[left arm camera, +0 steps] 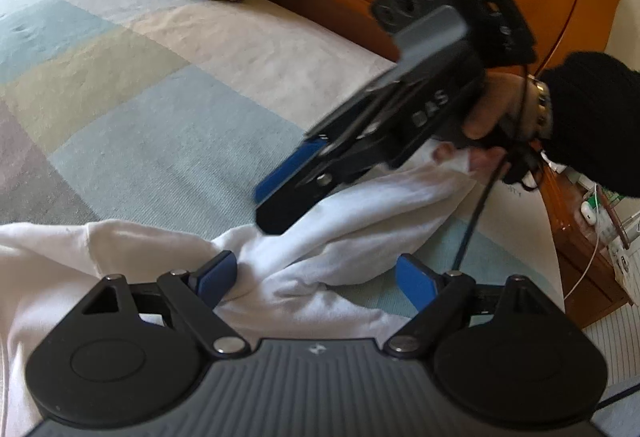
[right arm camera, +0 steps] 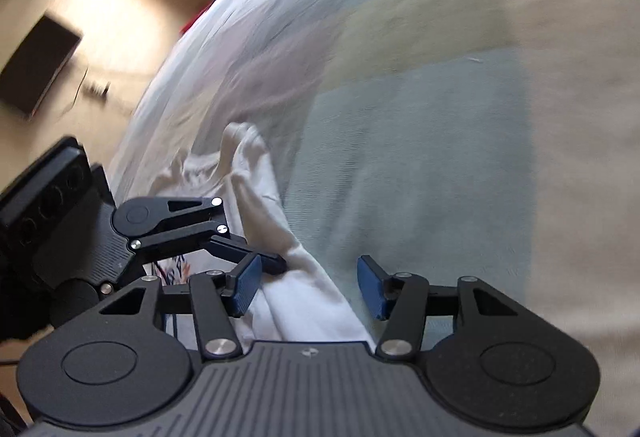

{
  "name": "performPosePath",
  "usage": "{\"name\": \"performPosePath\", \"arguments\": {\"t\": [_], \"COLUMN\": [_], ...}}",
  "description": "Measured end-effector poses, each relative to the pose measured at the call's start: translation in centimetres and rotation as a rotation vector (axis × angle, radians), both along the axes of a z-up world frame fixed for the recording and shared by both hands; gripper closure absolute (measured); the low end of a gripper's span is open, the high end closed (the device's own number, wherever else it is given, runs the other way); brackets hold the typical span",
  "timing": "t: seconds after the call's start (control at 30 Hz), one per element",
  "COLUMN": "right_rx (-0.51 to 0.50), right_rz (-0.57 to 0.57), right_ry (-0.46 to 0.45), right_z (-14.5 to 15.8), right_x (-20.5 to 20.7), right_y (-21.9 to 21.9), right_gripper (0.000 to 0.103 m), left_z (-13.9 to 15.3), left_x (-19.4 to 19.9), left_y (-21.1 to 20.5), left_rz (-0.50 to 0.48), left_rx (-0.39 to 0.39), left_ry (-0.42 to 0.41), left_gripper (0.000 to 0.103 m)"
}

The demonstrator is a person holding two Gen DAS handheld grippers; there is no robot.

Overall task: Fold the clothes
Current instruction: 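Close the right gripper on the sweatshirt sleeve near its cuff, then lift the held sleeve with the right gripper, lay it across the body, release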

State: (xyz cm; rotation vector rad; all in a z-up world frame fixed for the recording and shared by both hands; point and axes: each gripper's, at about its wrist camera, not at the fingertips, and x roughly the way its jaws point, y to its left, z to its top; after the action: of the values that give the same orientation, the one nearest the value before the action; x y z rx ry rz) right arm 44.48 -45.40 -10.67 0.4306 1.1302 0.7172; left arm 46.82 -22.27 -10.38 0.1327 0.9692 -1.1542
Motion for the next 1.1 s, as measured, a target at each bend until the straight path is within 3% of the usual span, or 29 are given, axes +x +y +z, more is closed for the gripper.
{"name": "performPosePath", "arguments": {"t": [0.3, 0.4, 0.53, 0.77, 0.87, 1.1], "right_rx": [0.044, 0.046, 0.054, -0.002, -0.043, -0.182], "right_rz": [0.135, 0.169, 0.143, 0.193, 0.206, 0.153], "right_ry": [0.052, 0.064, 0.088, 0.022, -0.005, -0.117], "right_z": [-0.7, -1.0, -1.8, -1.0, -0.7, 1.9], "right_x": [2.1, 2.7, 3.2, 2.2, 1.9, 1.9], "right_y": [0.1, 0.7, -0.3, 1.0, 1.5, 1.8], "right_gripper": [0.053, 0.064, 0.096, 0.086, 0.096, 0.100], "left_z": [0.4, 0.3, 0.2, 0.2, 0.4, 1.8], "left_x": [-0.5, -0.6, -0.5, -0.3, -0.3, -0.7], "left_y": [0.7, 0.8, 0.7, 0.8, 0.7, 1.6], "left_rz": [-0.047, -0.062, -0.071, -0.068, -0.064, -0.042], "left_rx": [0.081, 0.098, 0.100, 0.096, 0.103, 0.133], "left_ry": [-0.072, -0.082, -0.084, -0.073, -0.070, -0.097], "left_gripper": [0.016, 0.016, 0.015, 0.015, 0.015, 0.015]}}
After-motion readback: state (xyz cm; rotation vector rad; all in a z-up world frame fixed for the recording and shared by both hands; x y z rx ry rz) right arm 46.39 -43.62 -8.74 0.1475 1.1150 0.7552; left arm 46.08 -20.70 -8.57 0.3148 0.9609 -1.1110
